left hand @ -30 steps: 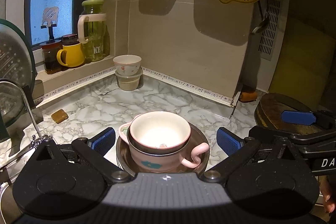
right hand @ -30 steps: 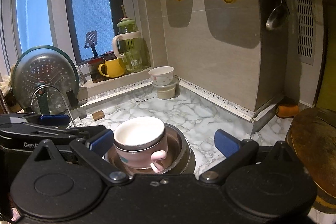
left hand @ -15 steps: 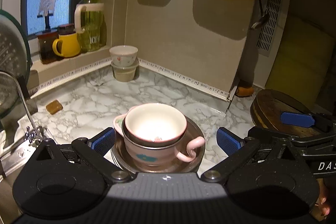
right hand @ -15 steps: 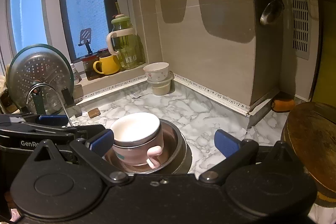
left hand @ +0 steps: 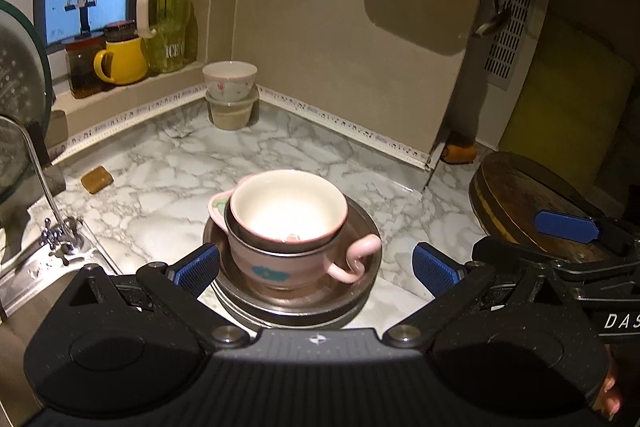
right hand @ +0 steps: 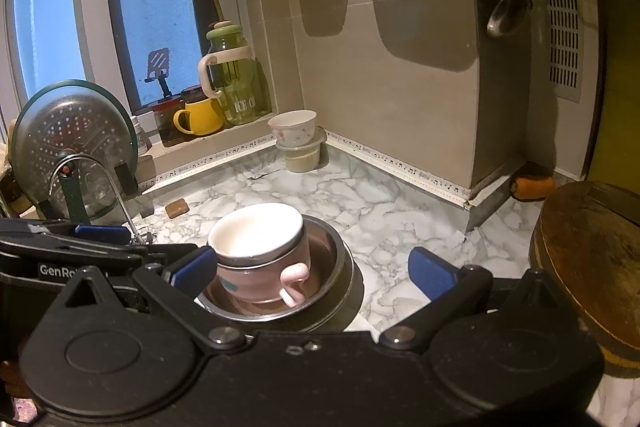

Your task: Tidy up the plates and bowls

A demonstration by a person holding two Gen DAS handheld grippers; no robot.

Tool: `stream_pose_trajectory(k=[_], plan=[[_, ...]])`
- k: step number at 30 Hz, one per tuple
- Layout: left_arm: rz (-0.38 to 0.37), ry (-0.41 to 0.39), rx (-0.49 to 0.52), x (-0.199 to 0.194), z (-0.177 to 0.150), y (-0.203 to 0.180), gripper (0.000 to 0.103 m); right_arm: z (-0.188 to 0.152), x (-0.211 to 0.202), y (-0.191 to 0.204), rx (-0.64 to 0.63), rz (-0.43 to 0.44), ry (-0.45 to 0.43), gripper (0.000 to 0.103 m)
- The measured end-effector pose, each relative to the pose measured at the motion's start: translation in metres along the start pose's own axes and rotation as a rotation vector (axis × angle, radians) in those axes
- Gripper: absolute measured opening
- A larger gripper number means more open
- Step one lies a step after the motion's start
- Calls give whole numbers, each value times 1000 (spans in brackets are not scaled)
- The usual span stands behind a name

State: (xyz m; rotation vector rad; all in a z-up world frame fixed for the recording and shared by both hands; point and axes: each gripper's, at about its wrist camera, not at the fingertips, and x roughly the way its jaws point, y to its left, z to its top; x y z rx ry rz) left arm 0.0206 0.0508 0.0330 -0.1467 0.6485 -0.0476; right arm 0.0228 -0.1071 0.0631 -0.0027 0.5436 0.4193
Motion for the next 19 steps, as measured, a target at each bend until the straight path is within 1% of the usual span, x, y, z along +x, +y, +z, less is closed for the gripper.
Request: stream_pose_trajectory(k=[7,12,19], plan=[[8,-21,20,-1,-2,-10,103,-4,-5,-4,10,-3,5,103],[33,-42,48,3,2,-20,103,-2,-4,-10,13,7,5,103],[61,-21,41,17,11,-27,103,3,6,-25,22,46,6,103]])
